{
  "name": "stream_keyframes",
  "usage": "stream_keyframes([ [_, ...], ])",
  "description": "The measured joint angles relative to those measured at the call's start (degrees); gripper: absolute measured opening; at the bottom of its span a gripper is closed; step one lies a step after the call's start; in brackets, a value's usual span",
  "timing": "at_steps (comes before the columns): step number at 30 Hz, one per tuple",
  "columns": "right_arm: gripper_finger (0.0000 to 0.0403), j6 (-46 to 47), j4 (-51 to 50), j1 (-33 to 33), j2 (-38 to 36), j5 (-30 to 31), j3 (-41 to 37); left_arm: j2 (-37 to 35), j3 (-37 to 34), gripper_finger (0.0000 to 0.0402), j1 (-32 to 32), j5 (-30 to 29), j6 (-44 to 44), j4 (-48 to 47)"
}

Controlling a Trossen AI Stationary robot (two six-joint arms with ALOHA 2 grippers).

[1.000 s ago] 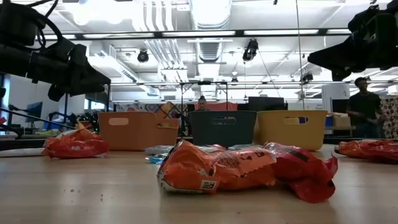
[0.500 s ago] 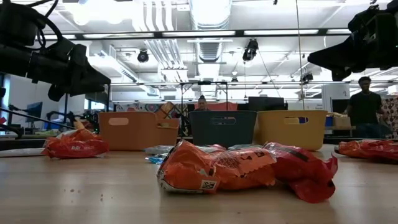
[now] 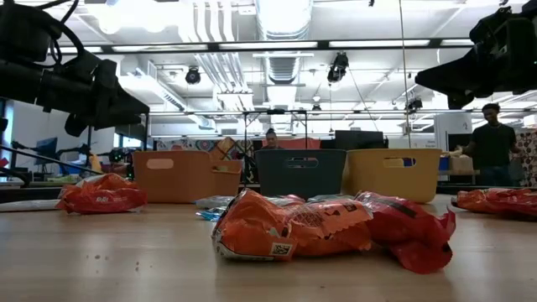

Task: Sort candy

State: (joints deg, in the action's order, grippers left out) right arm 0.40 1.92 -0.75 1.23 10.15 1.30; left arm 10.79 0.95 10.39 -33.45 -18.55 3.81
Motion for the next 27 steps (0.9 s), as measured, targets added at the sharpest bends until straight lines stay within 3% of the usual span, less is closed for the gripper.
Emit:
stream_keyframes([
  [4, 0.0059, -0.6, 0.0, 0.0, 0.0, 0.0, 0.0, 0.0, 0.0, 0.0192, 0.0, 0.0, 0.0, 0.0],
  [10, 0.0059, -12.7, 0.0, 0.0, 0.0, 0.4, 0.0, 0.0, 0.0, 0.0192, 0.0, 0.0, 0.0, 0.0],
  [14, 0.0059, -14.4, 0.0, 0.0, 0.0, 0.4, 0.0, 0.0, 0.0, 0.0192, 0.0, 0.0, 0.0, 0.0],
  [25, 0.0059, 29.7, 0.6, 0.0, 0.0, 0.3, -0.1, 0.0, 0.0, 0.0192, 0.0, 0.0, 0.0, 0.0],
  [27, 0.0059, 36.6, 1.6, 0.0, 0.0, 0.2, -0.1, 0.0, -0.2, 0.0192, -0.1, 0.5, -6.6, 1.9],
])
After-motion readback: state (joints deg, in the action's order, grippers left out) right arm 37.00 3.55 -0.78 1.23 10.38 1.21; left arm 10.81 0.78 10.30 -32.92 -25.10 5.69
